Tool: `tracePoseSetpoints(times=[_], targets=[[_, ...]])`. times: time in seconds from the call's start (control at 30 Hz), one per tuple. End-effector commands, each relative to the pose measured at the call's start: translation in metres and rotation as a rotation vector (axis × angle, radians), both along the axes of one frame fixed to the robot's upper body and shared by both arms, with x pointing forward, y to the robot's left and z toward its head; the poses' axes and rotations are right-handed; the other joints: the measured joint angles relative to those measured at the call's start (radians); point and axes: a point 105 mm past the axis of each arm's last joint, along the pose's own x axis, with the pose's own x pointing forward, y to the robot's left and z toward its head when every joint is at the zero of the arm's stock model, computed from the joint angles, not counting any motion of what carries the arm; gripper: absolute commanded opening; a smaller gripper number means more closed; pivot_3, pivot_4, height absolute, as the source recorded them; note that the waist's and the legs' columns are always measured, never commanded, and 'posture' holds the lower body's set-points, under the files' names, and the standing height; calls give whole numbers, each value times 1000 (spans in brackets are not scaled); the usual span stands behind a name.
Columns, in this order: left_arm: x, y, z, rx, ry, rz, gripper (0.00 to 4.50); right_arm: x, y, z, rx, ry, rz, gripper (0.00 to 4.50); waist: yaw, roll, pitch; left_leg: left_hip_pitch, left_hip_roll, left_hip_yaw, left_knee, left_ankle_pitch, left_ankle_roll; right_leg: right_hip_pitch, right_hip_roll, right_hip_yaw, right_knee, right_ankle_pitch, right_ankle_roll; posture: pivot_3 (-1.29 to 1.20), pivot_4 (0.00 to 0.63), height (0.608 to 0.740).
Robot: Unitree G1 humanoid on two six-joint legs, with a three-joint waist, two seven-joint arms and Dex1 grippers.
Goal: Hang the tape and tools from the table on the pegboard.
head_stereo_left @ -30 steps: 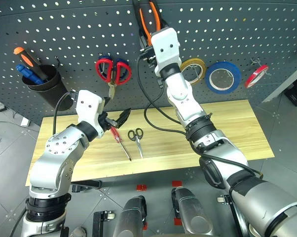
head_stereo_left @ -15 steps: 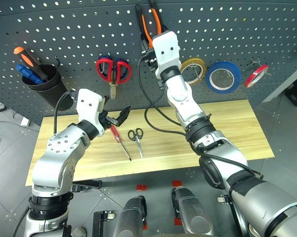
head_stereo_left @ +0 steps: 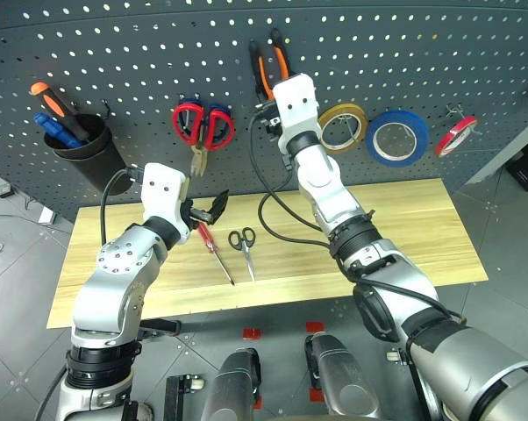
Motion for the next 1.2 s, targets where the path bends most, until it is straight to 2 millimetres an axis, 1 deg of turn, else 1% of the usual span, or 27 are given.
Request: tracePoseSetpoints(times=[0.03, 0.07, 0.2, 0.23, 0.33, 0.43, 0.53, 0.57, 0.67, 0.73, 0.8, 0.87, 0.93, 1.0, 1.07, 1.2], targets=[[-1, 1, -7, 10, 30, 41, 4340, 6, -11, -30, 5, 136, -16, 4186, 0, 0, 0, 0, 0, 0, 0, 0, 0, 1, 0, 0, 0, 0, 0, -161, 284, 740], [-1, 0, -9, 6, 40, 37, 4340, 4, -11, -32, 1, 142, -15, 4485, 1, 0, 0, 0, 0, 0, 0, 0, 0, 0, 0, 0, 0, 0, 0, -165, 284, 740], [-4, -2, -19, -21, 83, 37, 4340, -3, -10, -40, -26, 181, 12, 4485, -1, 1, 1, -4, 0, 0, 0, 0, 0, -4, 0, 1, 0, 0, 0, -171, 285, 740], [-5, -3, -23, -27, 98, 38, 4420, -6, -10, -41, -38, 189, 25, 4498, -4, 1, 1, -4, 0, 1, -1, 0, 0, -4, 0, 0, -1, 0, 0, -171, 285, 740], [-9, -2, -34, -74, 151, 50, 4420, -17, -6, -48, -81, 225, 85, 4498, -7, 1, 0, -3, 0, 1, -2, 0, 0, -4, 0, 1, -1, 0, 0, -176, 288, 740], [-13, 1, -53, -73, 223, 98, 4420, -38, 3, -66, -154, 320, 226, 4498, -5, 1, 0, -3, 1, 1, -3, 0, 0, -4, 0, 0, -1, 0, 0, -179, 293, 740], [-17, 0, -81, -50, 336, 166, 4420, -64, 9, -78, -205, 405, 391, 4498, -3, 1, 1, -3, 1, 1, -2, -3, 4, -4, 0, 1, -1, 0, 0, -183, 299, 740], [-18, -5, -89, -72, 370, 163, 4420, -76, 9, -82, -226, 431, 460, 4498, -3, 1, 1, -3, 0, 1, -2, -3, 4, -4, 0, 1, -1, 0, 0, -185, 302, 740], [-16, -15, -104, -95, 423, 183, 4420, -107, 6, -91, -287, 486, 612, 4498, 6, 0, 1, -3, 0, 0, 0, -3, 4, -2, 0, 0, -2, 0, 1, -194, 309, 740], [-11, -18, -116, -91, 468, 220, 4420, -125, 2, -99, -330, 524, 689, 4498, 12, 0, 1, -3, 0, -1, 0, -3, 5, -2, 0, 0, -2, 0, 1, -202, 310, 740], [-4, -22, -129, -60, 524, 253, 4420, -138, -1, -105, -351, 561, 740, 4498, 19, -1, 2, -3, 0, -1, -1, -3, 4, -2, 0, -1, -2, 0, 1, -208, 310, 740], [3, -29, -137, -70, 548, 256, 4420, -146, -3, -107, -364, 579, 768, 4498, 20, -1, 2, -2, 0, -2, -1, -3, 4, -2, 0, -1, -1, 0, 1, -217, 310, 740], [9, -35, -140, -84, 557, 253, 4420, -150, -3, -107, -369, 586, 784, 4498, 18, -1, 2, -3, 0, -1, -1, -3, 4, -2, 0, -1, -2, 0, 1, -234, 312, 740], [19, -47, -144, -99, 569, 243, 4420, -156, -2, -106, -362, 601, 818, 4498, 20, -2, 3, -3, 0, -1, -1, -3, 4, -2, 0, -1, -2, 0, 1, -241, 311, 740], [25, -57, -147, -109, 582, 230, 4420, -159, -2, -106, -357, 608, 828, 4498, 20, -2, 3, -3, 0, -1, -1, -3, 4, -2, 0, -2, -2, 0, 1, -247, 311, 740], [30, -66, -156, -108, 617, 230, 4420, -159, -5, -107, -357, 624, 817, 4498, 19, -3, 3, -3, 0, -1, 0, -3, 4, -2, 0, -1, -3, 1, 2, -263, 309, 740]])
